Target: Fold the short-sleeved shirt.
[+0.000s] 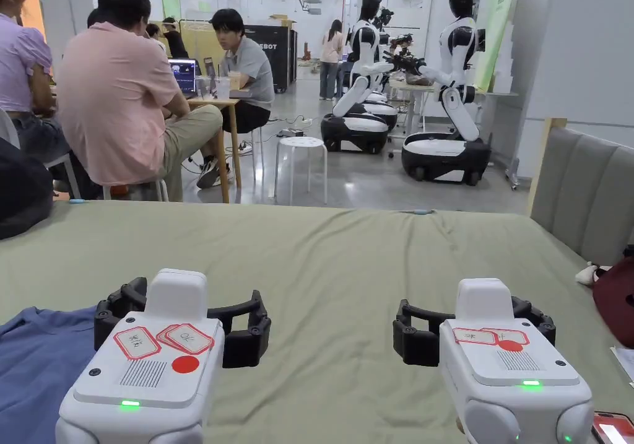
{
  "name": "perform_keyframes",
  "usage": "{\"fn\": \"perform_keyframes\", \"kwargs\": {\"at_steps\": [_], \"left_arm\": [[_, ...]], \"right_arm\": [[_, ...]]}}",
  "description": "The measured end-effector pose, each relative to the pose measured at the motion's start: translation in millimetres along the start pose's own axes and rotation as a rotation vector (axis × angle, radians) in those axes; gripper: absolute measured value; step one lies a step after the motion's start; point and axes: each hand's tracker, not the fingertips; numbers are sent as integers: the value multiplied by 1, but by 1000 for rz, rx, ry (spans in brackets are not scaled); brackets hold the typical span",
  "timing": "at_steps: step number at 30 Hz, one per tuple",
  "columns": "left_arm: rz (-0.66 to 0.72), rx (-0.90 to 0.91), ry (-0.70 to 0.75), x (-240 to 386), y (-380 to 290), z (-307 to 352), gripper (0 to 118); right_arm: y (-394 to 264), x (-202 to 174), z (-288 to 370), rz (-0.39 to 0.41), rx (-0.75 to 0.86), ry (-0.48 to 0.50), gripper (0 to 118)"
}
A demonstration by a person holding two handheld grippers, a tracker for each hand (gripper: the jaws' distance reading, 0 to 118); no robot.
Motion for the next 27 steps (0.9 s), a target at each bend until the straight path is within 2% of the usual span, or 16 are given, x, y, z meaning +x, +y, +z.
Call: {"fn": "perform_keyframes", "kwargs": {"at_steps": [27], "left_arm": [[2, 13, -10, 1, 3, 4, 118]], "right_arm": [[-1, -3, 1, 19, 2, 14, 118]]}}
